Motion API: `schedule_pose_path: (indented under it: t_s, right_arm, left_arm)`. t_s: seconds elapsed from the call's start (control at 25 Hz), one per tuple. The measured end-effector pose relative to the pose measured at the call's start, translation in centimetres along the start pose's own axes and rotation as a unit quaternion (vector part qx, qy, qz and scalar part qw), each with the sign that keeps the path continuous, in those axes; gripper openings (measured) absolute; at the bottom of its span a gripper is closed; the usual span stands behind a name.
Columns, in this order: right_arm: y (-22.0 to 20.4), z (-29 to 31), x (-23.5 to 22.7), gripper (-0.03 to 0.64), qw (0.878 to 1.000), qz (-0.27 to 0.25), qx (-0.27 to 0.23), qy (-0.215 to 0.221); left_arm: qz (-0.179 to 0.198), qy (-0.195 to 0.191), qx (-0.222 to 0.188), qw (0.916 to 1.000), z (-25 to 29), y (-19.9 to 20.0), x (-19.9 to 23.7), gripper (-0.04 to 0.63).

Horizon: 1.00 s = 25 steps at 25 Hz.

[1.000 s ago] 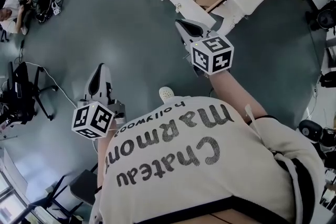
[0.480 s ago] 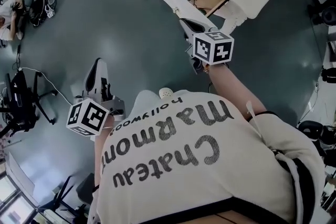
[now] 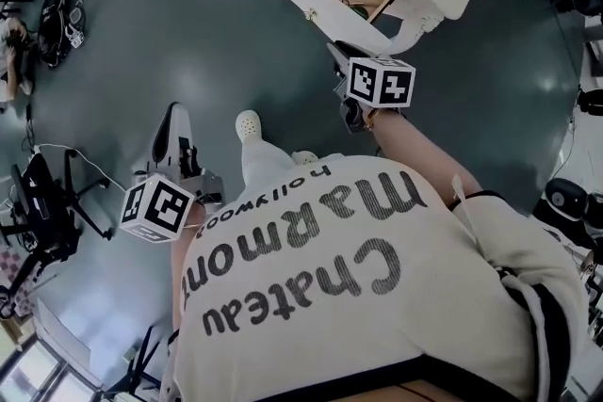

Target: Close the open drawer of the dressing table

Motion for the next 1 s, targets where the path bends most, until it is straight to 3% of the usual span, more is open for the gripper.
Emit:
schedule_pose_path:
  t_s: [0.08, 0.36, 0.56, 1.0]
  right_arm:
    - [0.1, 0.6, 0.1, 0.157, 1.0, 0.021, 0.002, -0.002]
    - [0.4, 2.8, 0.2, 0.16, 0.993, 0.106, -0.018, -0.056]
    - [0.9, 5.2, 0.2, 0.16, 0.978, 0.183, -0.049, -0.085]
    - [0.5, 9.9, 0.1, 0.16, 0.947, 0.266, -0.098, -0.15]
  left_arm:
    - [-0.002, -0.014, 0.01, 0.9998, 1.8, 0.8, 0.7, 0.008]
    - [0.026, -0.066, 0.042, 0.9966, 7.6, 6.3, 3.3, 0.008]
    - [0.041, -0.097, 0.06, 0.9926, 12.0, 10.3, 5.2, 0.008]
    - [0.082, -0.148, 0.096, 0.9809, 18.3, 15.1, 9.3, 0.008]
Point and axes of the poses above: the fingertips, and each gripper's own axes: z forward along the fingers, x to its left, y out of its top, the point moved 10 cm from there along -z, backward along the fingers, and after that the axes turned 4 degrees about y, right-handed, at the moved point
